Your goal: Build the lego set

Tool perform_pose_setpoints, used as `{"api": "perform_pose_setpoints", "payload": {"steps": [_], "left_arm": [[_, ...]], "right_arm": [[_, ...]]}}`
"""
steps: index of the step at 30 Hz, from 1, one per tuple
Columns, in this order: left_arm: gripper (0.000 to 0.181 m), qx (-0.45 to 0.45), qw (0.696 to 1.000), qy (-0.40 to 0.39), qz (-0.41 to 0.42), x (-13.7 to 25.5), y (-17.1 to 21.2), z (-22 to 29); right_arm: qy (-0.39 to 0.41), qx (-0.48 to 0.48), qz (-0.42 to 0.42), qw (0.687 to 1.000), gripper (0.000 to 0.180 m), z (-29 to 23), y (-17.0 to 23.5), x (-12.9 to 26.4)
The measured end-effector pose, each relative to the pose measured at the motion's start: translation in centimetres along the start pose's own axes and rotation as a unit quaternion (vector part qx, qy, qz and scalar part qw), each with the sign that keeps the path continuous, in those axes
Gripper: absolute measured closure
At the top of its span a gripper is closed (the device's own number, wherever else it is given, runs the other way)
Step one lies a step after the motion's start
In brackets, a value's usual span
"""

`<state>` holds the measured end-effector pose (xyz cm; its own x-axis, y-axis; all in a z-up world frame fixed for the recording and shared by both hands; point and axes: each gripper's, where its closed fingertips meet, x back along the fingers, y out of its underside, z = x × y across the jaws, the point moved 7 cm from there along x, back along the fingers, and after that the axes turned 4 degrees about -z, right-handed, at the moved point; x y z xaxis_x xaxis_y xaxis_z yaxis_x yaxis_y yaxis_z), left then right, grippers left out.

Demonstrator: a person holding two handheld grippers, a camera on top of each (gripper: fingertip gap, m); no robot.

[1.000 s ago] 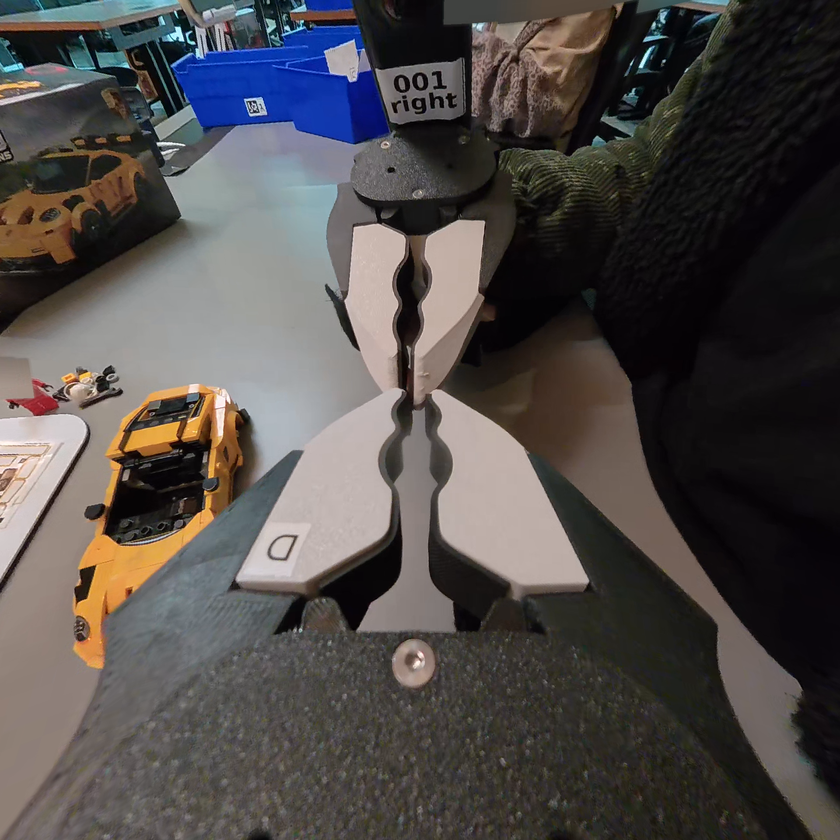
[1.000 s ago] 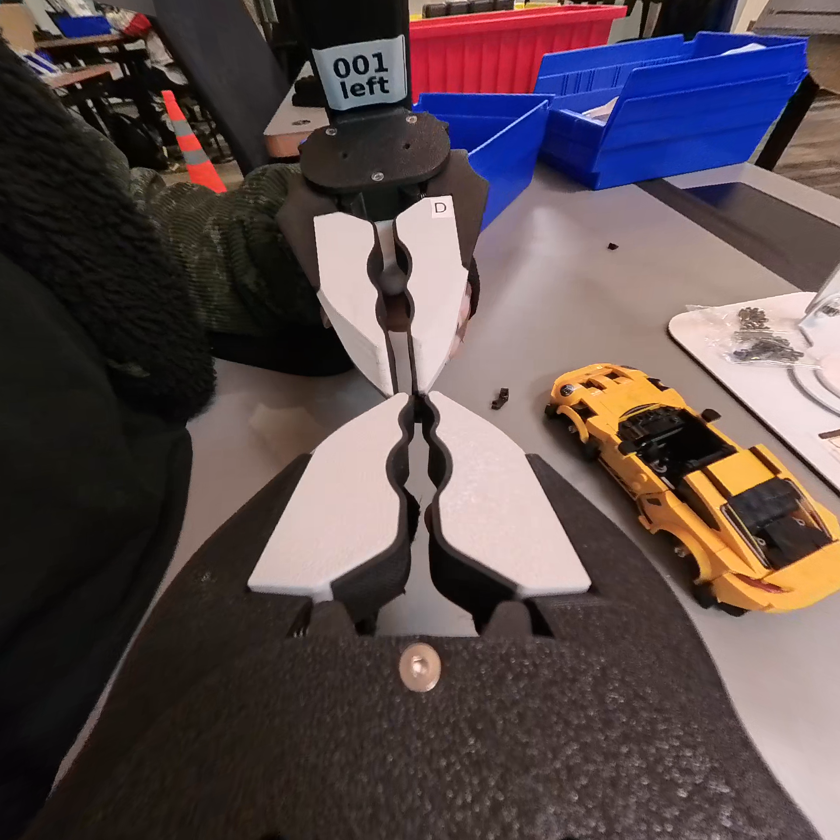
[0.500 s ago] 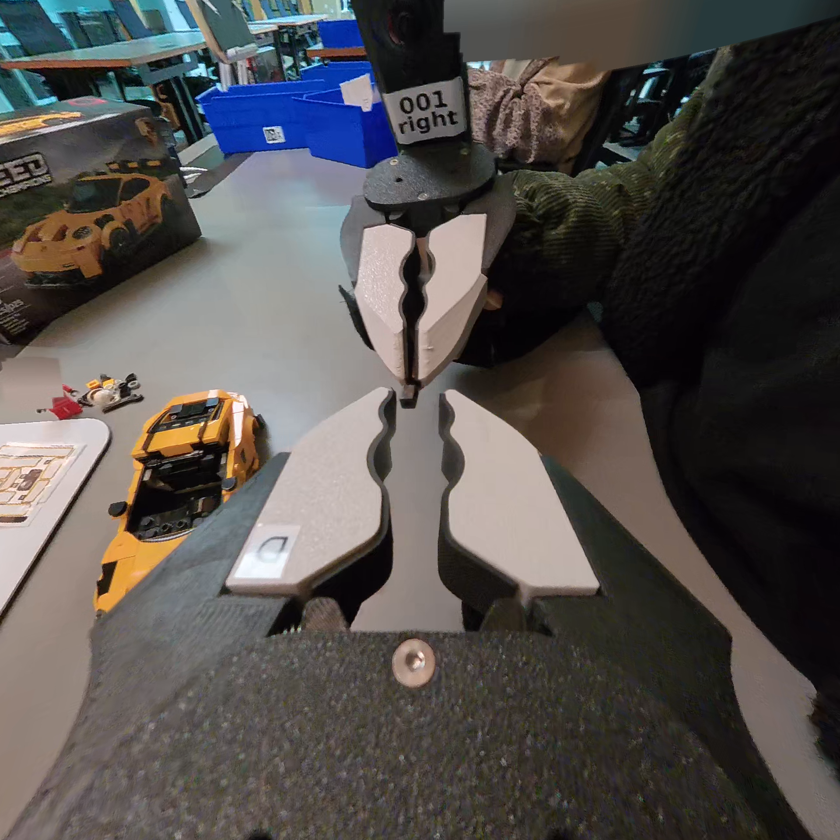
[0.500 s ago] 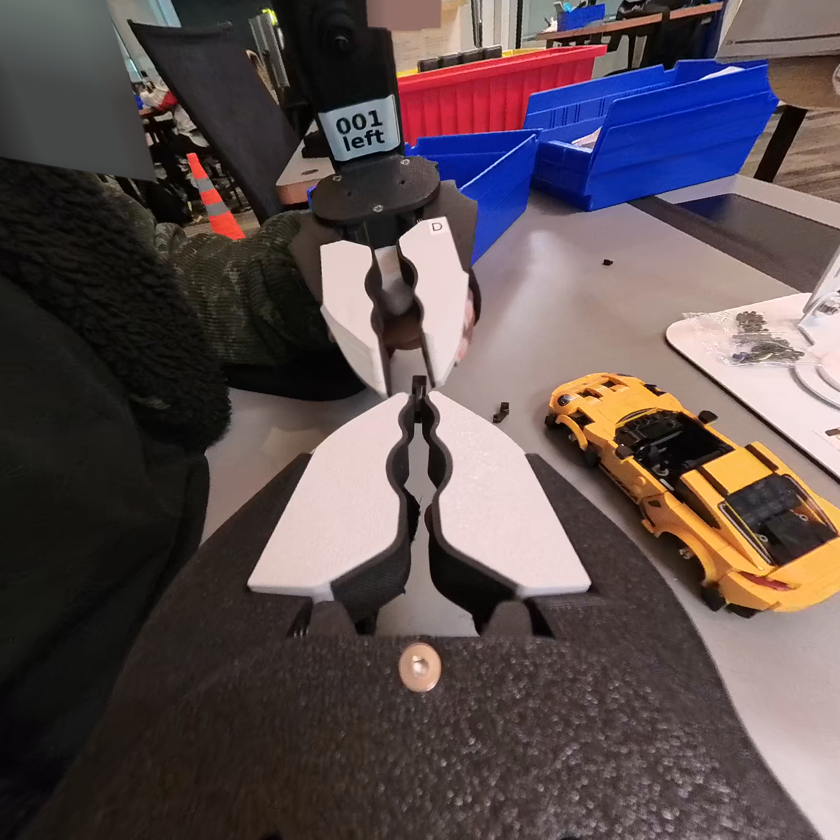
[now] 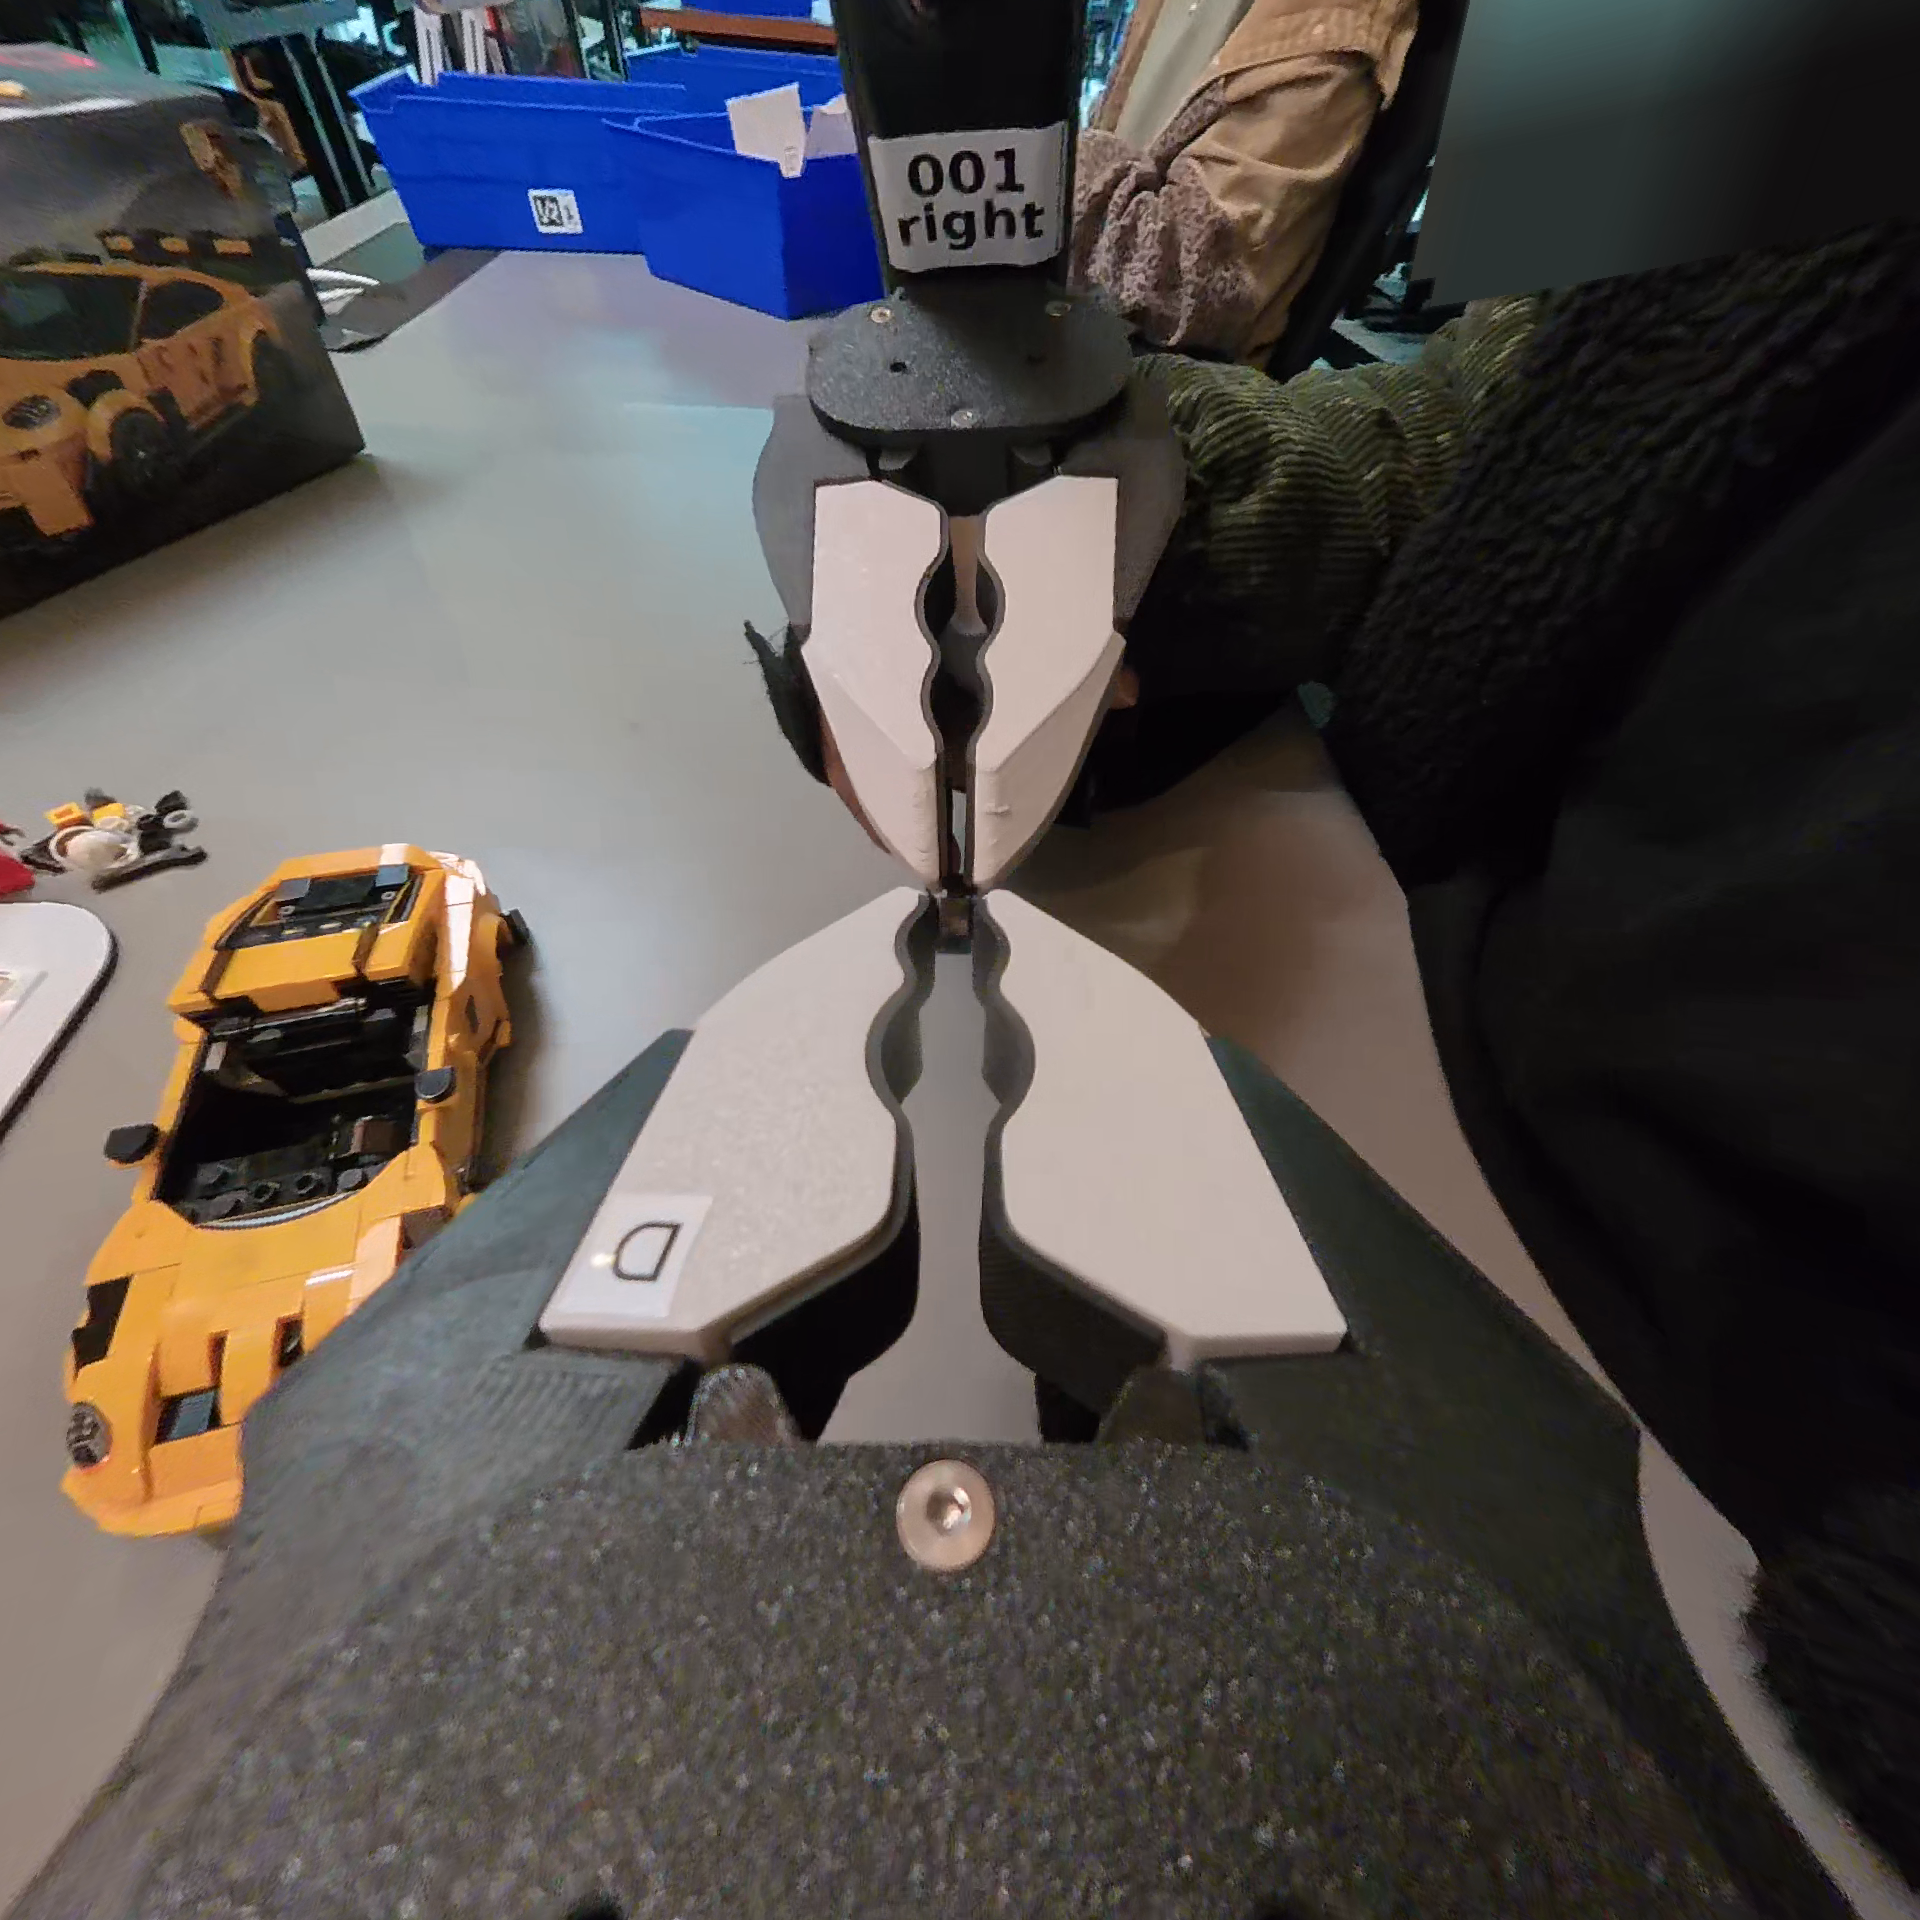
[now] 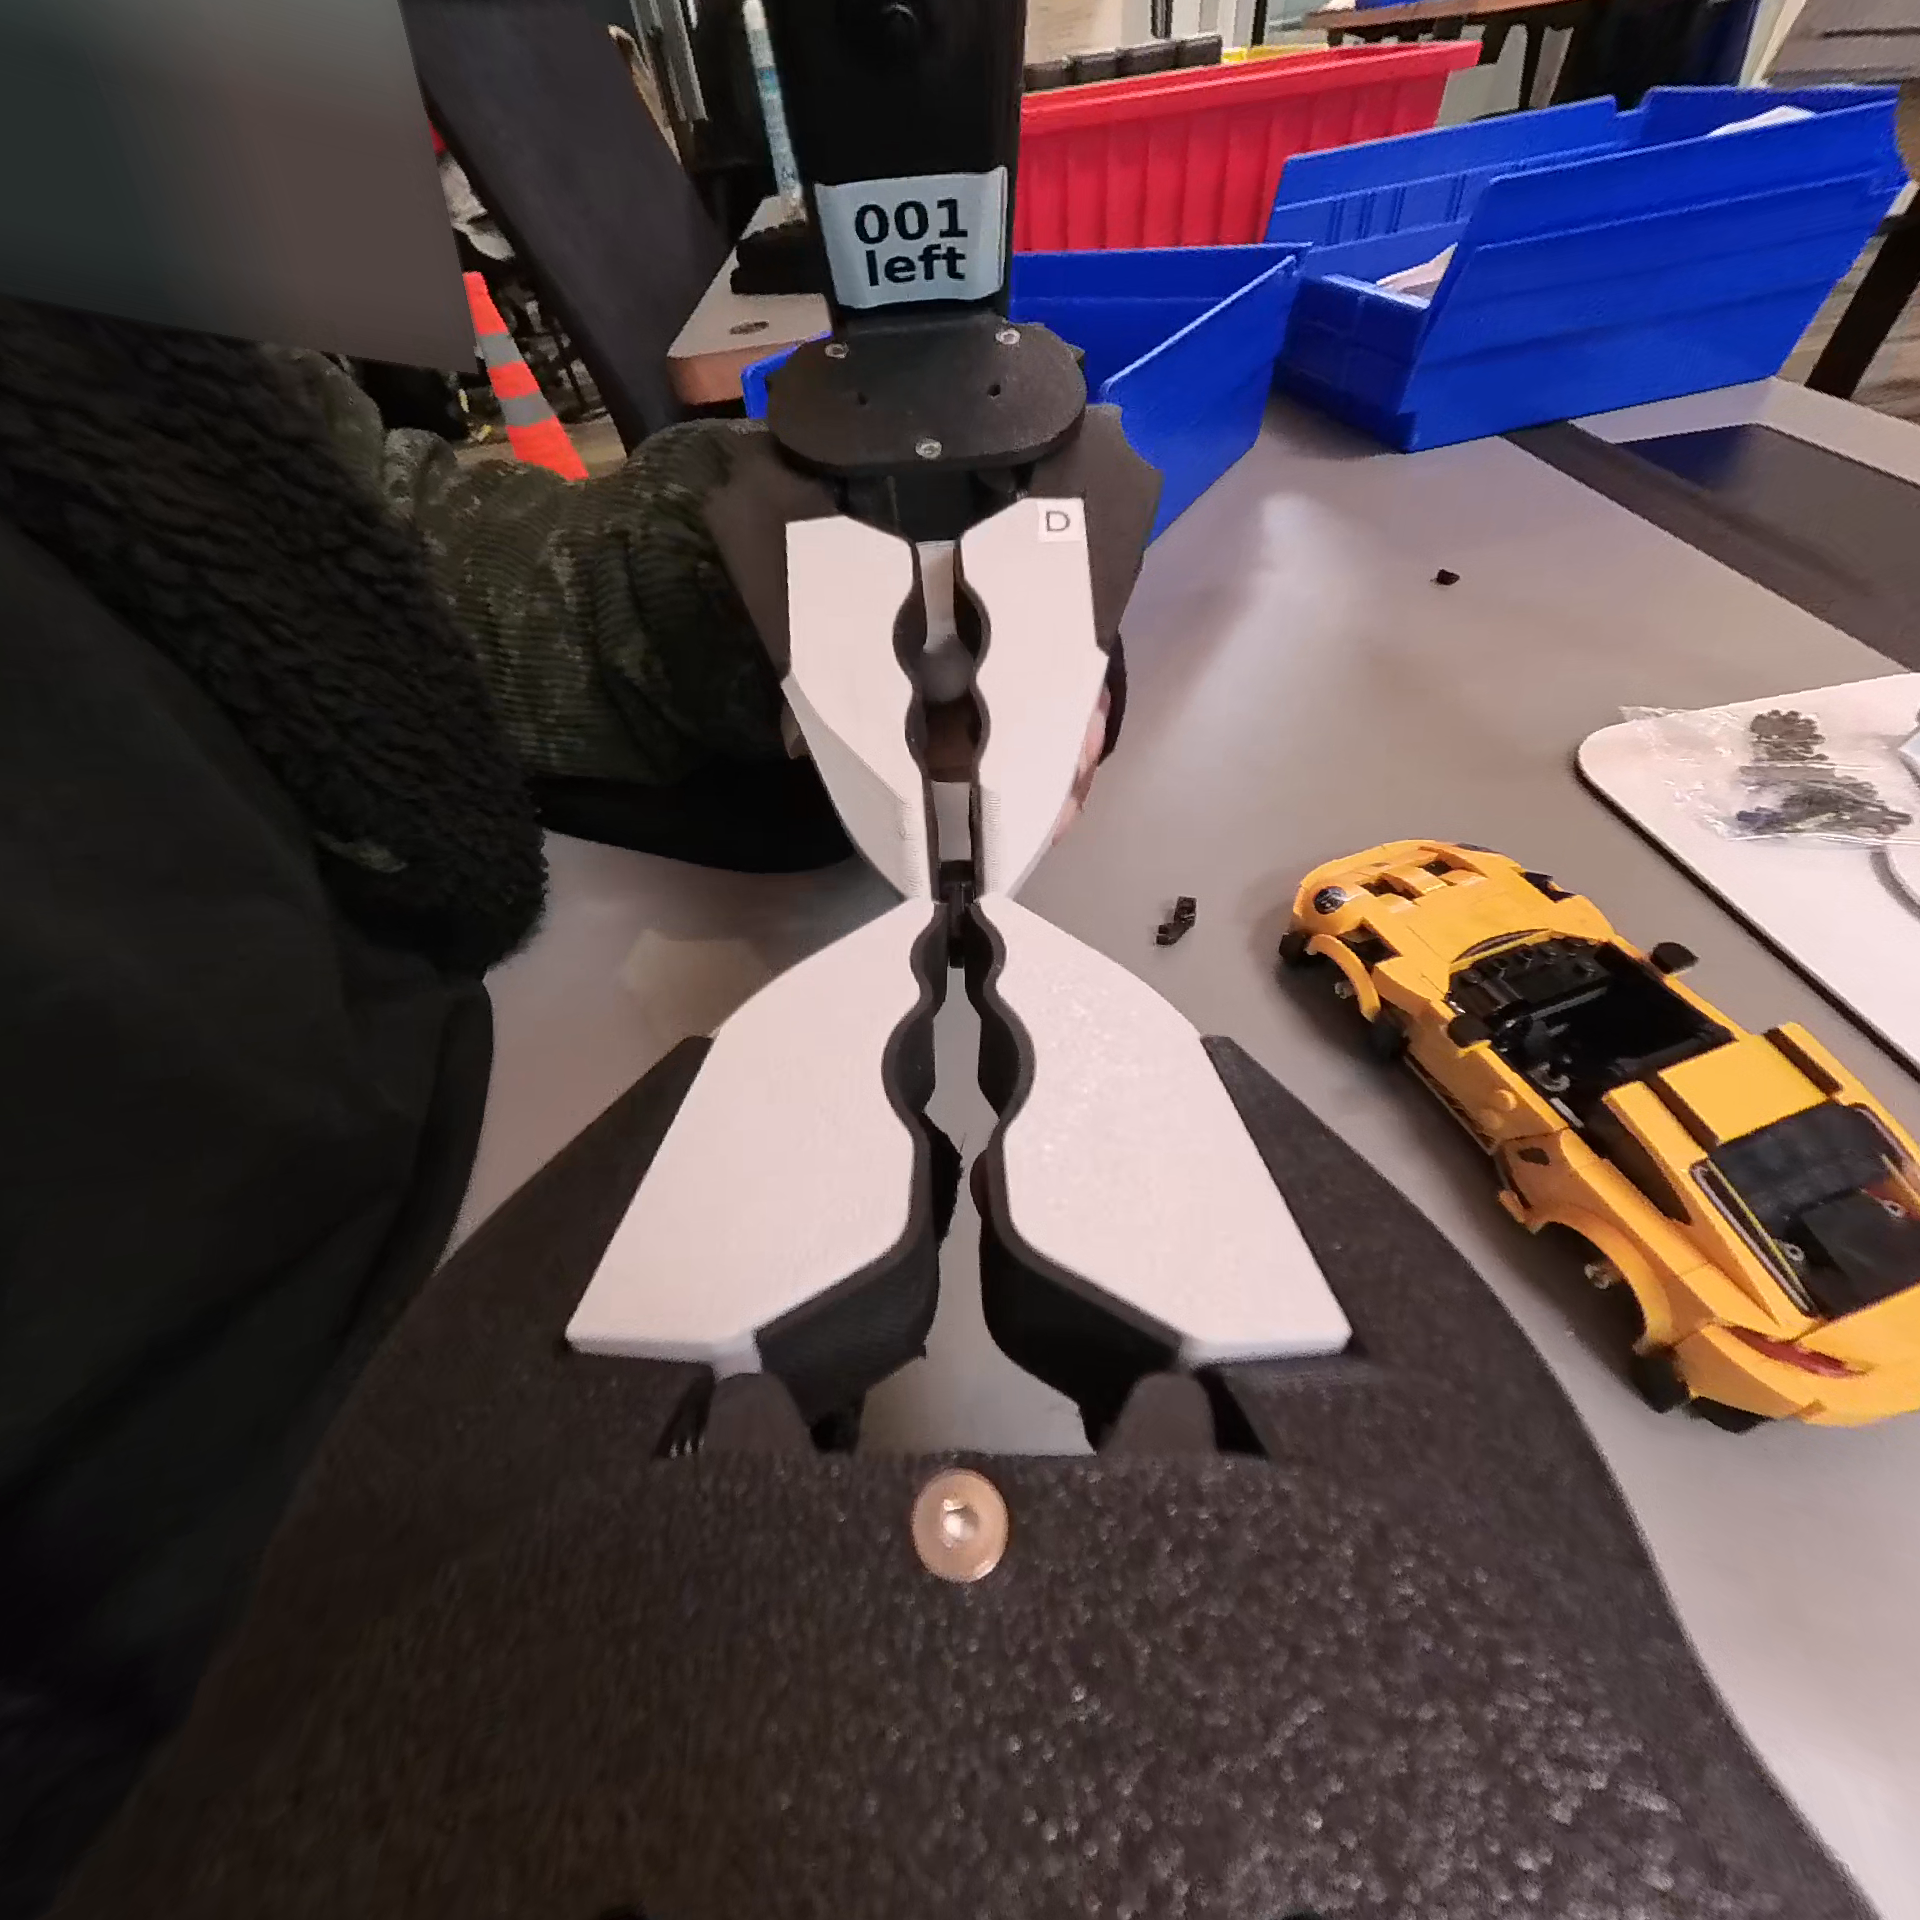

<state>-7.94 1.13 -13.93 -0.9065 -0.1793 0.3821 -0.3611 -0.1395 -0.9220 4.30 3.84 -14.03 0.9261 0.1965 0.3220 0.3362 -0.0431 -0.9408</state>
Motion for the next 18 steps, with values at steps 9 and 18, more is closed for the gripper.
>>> {"api": "perform_pose_setpoints", "payload": {"steps": [9, 18], "left_arm": [[0.175, 0.140, 0.985, -0.004, 0.098, 2.2, -0.7, -2.6], [0.175, 0.315, 0.921, 0.047, 0.223, 4.5, -1.0, -4.8]], "right_arm": [[0.071, -0.040, 0.035, 0.996, 0.154, 2.2, -0.5, 1.5], [0.121, 0.014, -0.096, 0.988, 0.148, 3.8, 1.8, 0.0]]}}
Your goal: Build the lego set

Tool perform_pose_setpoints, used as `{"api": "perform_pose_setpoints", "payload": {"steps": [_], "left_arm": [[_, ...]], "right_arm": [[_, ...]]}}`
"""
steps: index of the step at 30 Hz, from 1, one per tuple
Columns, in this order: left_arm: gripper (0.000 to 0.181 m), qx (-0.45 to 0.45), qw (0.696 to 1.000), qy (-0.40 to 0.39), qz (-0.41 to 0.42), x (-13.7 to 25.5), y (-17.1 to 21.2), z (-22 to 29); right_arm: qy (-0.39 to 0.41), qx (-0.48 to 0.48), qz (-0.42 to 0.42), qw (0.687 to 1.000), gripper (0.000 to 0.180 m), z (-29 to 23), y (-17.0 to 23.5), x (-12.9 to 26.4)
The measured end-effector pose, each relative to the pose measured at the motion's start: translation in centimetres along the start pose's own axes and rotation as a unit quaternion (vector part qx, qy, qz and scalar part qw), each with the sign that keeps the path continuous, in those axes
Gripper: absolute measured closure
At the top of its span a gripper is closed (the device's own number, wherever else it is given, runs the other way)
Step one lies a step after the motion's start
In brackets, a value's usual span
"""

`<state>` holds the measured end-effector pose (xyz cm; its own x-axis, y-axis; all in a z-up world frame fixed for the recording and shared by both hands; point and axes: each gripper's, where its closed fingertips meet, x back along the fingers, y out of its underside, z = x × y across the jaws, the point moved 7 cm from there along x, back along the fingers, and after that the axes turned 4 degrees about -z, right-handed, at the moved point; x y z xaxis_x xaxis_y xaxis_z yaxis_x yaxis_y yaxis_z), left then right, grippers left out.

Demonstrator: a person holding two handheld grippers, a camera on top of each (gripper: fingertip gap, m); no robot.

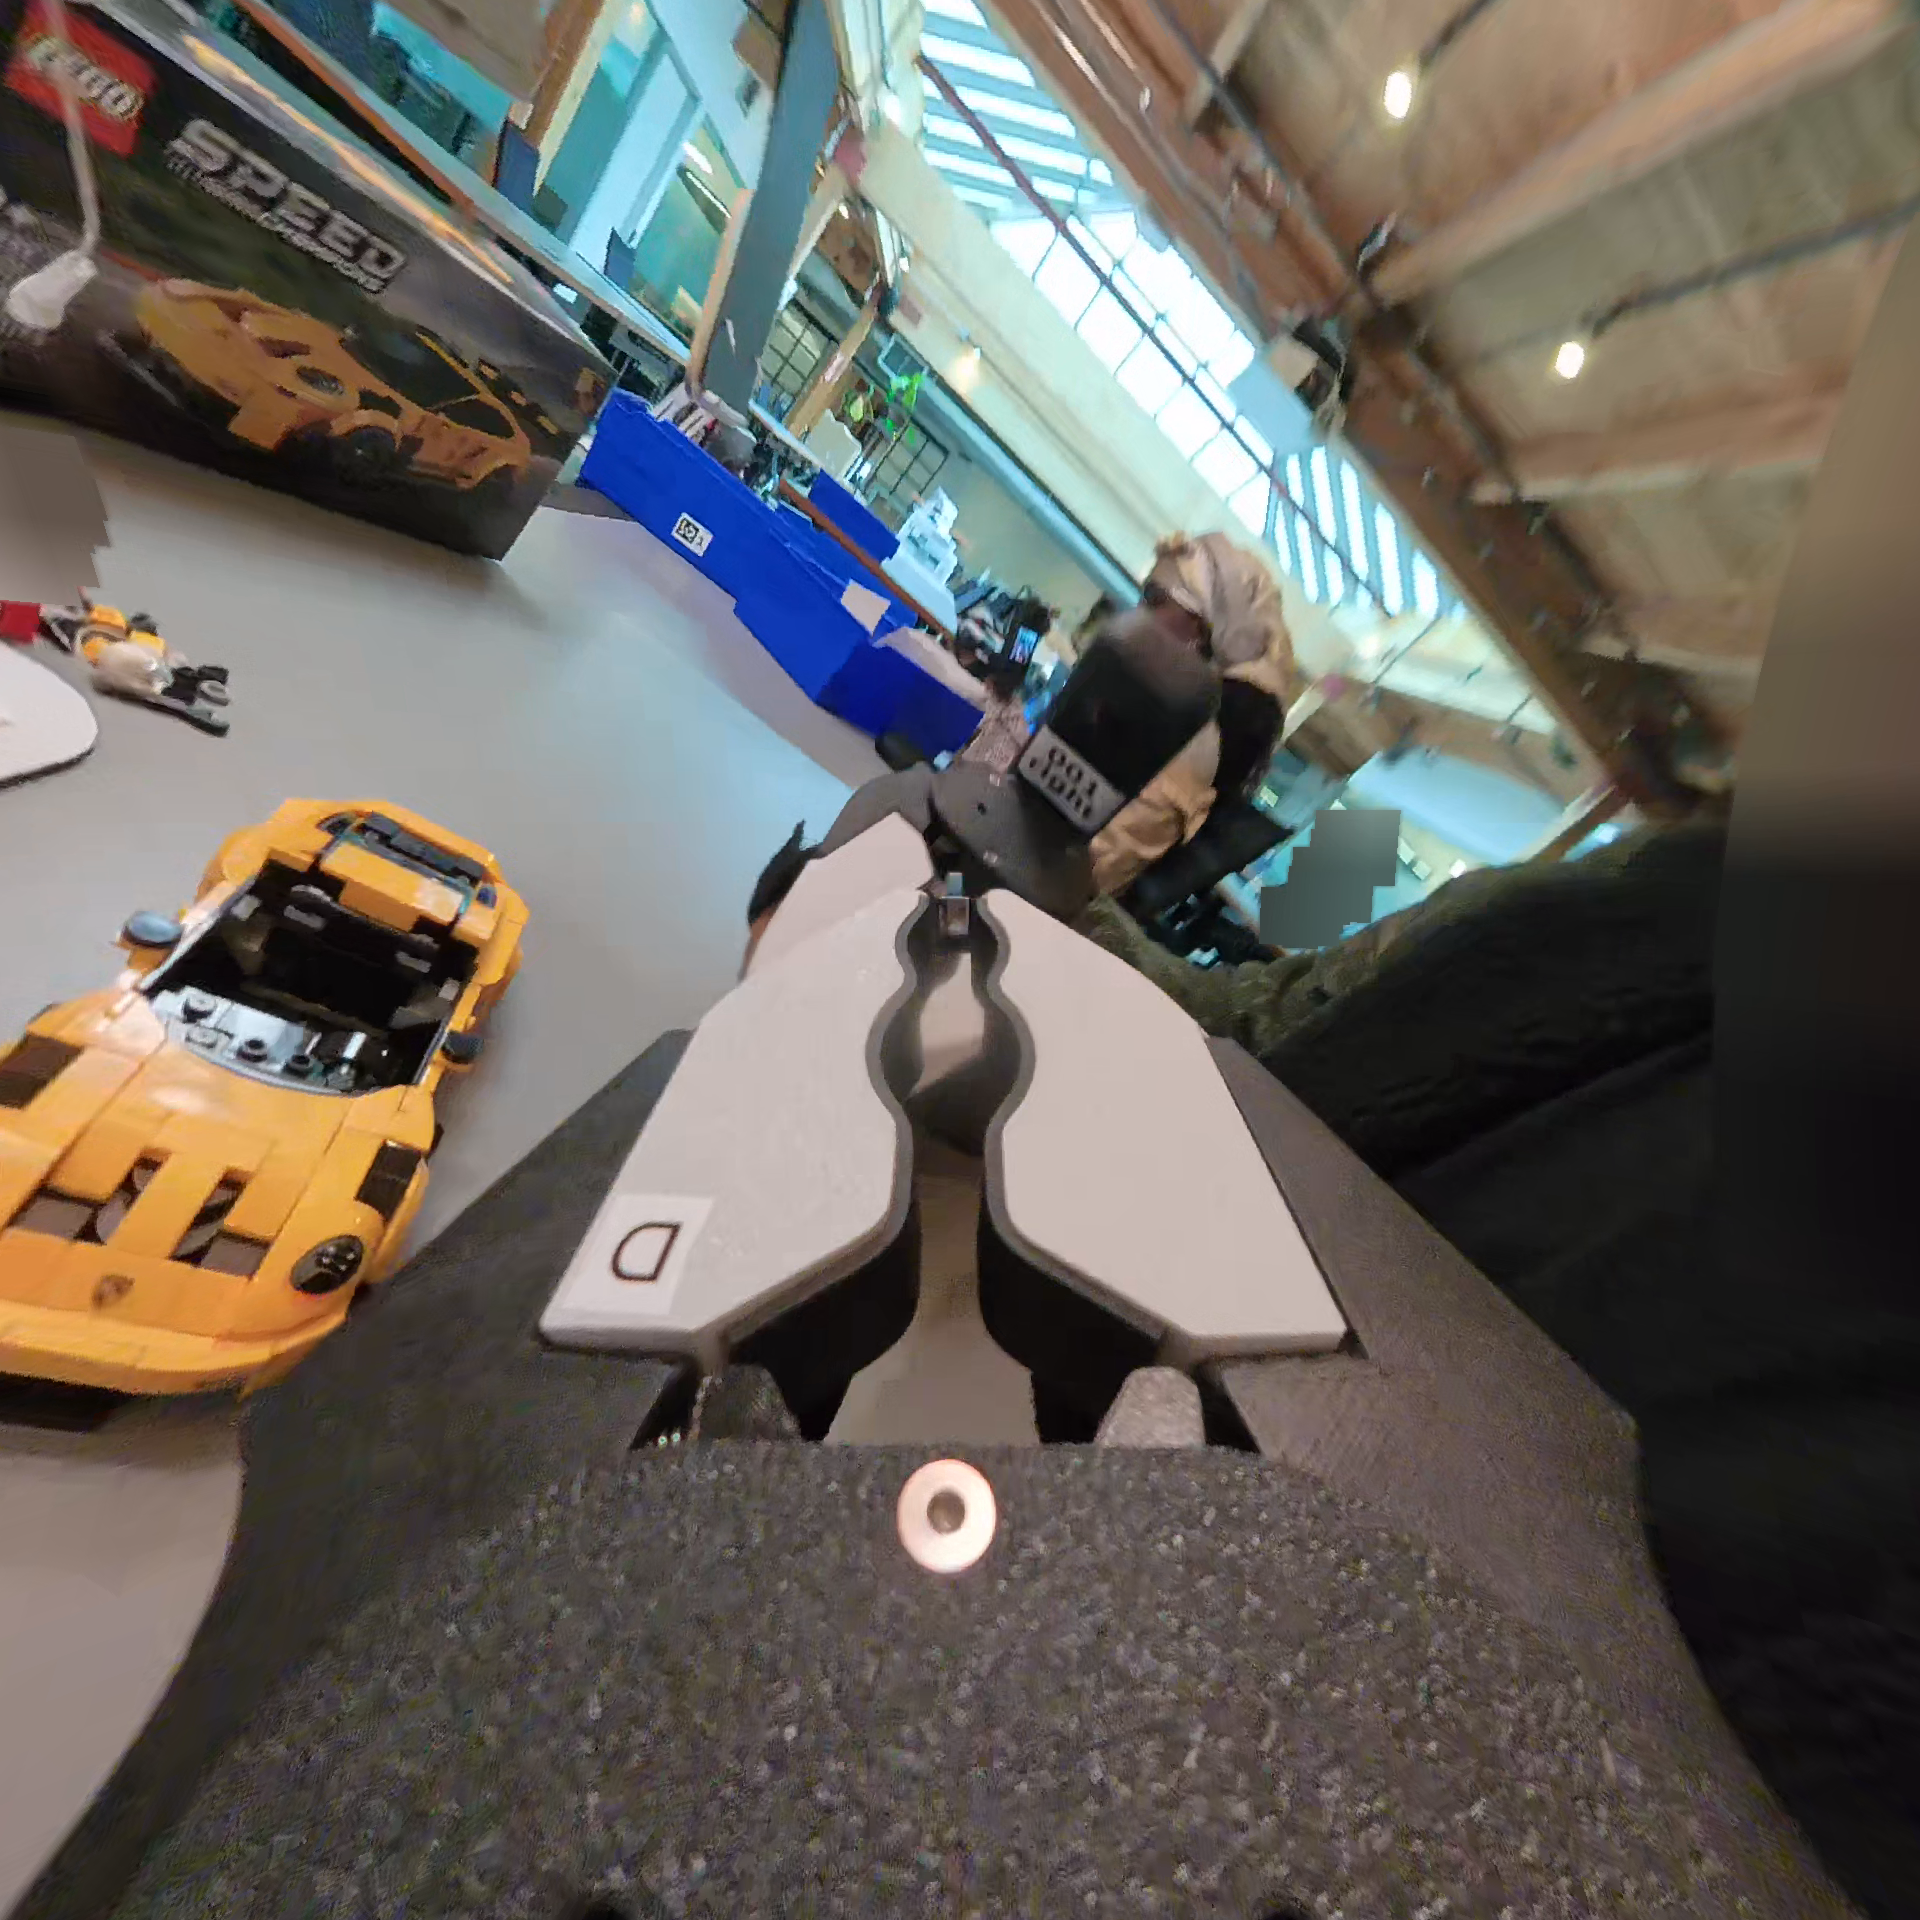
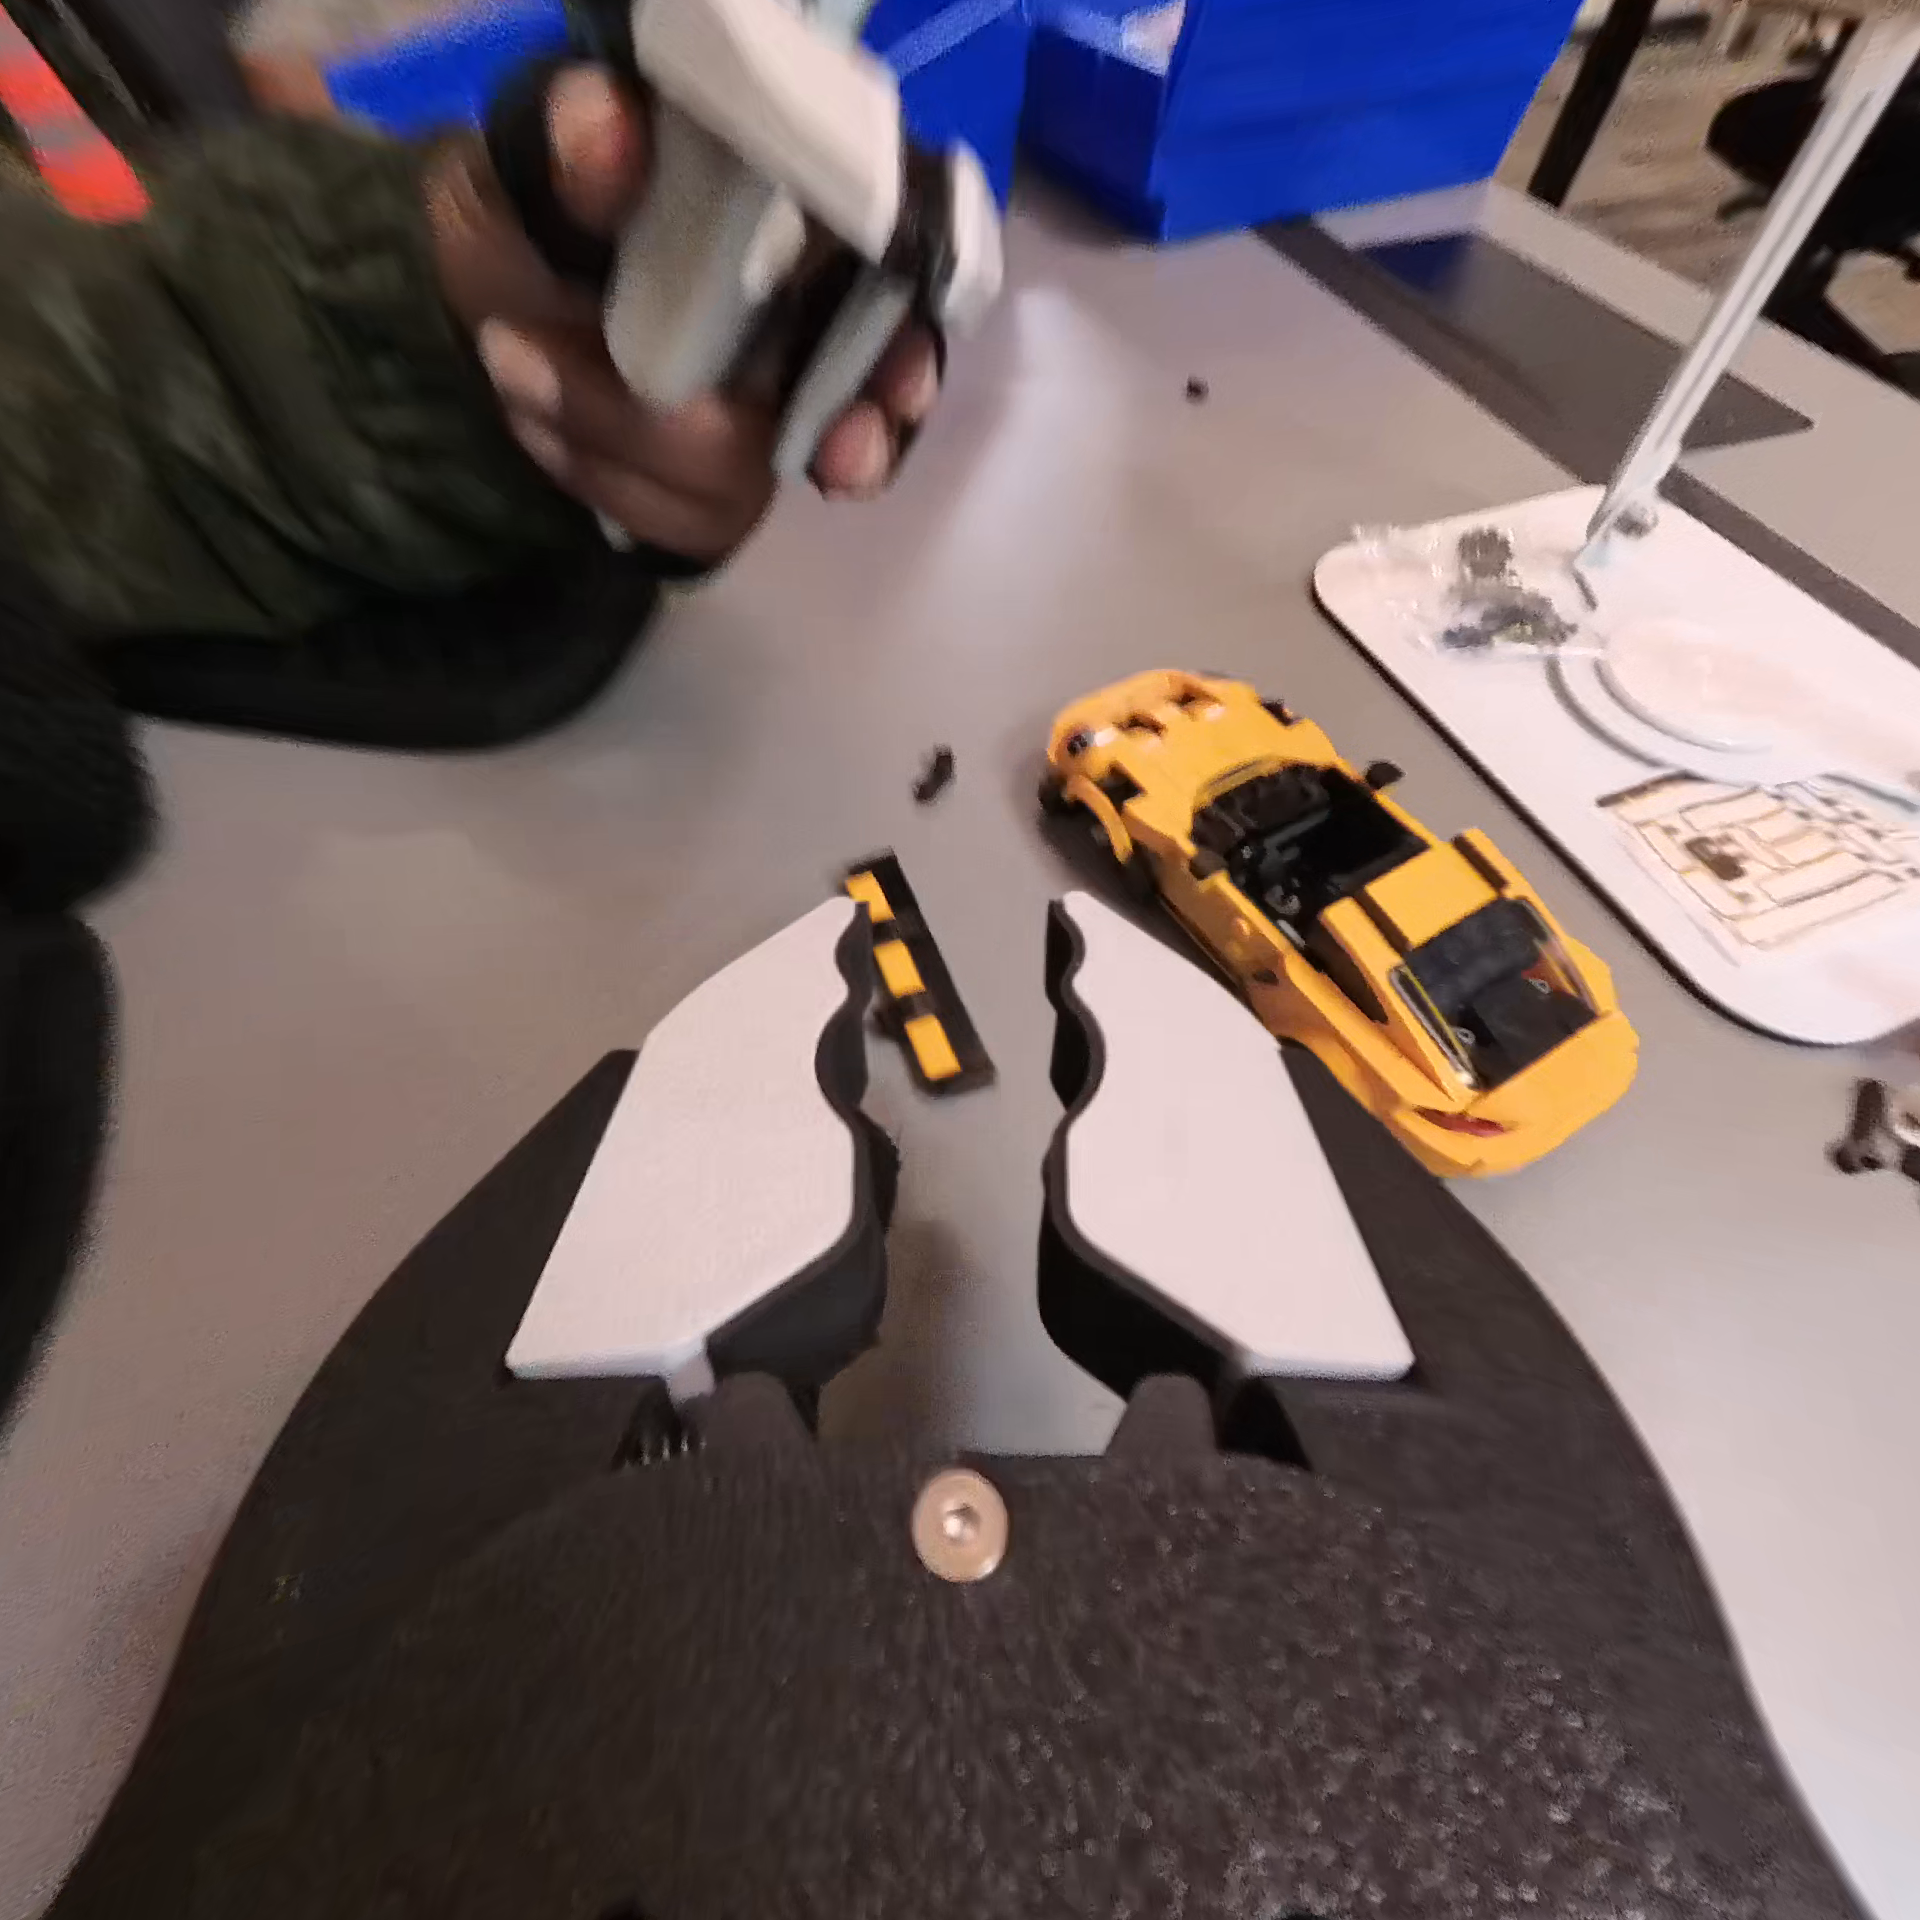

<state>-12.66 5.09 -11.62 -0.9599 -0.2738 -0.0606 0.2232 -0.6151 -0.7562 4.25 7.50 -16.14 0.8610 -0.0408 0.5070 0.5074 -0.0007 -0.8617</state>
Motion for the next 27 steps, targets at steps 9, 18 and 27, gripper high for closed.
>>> {"api": "perform_pose_setpoints", "payload": {"steps": [9, 18, 27], "left_arm": [[0.175, 0.078, 0.995, -0.040, 0.048, 1.6, -0.5, -2.2], [0.175, 0.032, 0.995, -0.091, 0.012, 1.3, -0.1, -2.4], [0.175, -0.060, 0.988, -0.141, -0.019, 0.9, 0.0, -1.6]], "right_arm": [[-0.077, 0.135, -0.179, 0.971, 0.142, 0.5, 0.2, -3.5], [-0.134, 0.139, -0.272, 0.943, 0.155, 0.6, 0.9, -5.4], [-0.148, -0.133, -0.174, 0.965, 0.157, 0.9, 0.5, -3.7]]}}
